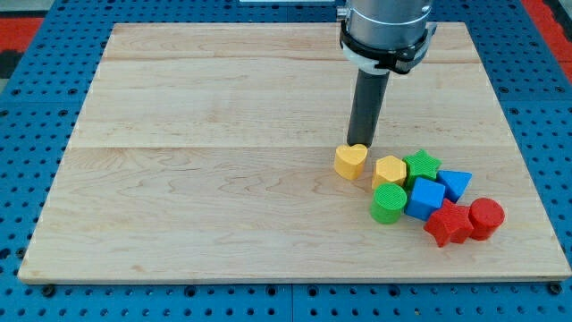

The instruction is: Move the green star to the top of the yellow hexagon

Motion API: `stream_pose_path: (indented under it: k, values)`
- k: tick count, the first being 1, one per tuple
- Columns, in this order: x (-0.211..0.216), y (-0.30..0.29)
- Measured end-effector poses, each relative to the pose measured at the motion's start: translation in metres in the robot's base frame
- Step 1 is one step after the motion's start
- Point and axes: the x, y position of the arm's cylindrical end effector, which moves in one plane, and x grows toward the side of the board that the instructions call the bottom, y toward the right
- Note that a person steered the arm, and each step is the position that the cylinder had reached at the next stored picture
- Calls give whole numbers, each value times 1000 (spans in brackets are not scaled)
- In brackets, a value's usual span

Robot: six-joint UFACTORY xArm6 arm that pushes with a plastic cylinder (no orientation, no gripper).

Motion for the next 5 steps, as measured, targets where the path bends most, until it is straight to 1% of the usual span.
stream_pose_path:
  k: [2, 3, 4, 5]
  values:
    - [0, 5]
    - [-41, 63]
    - [-24, 176]
    - [71, 195]
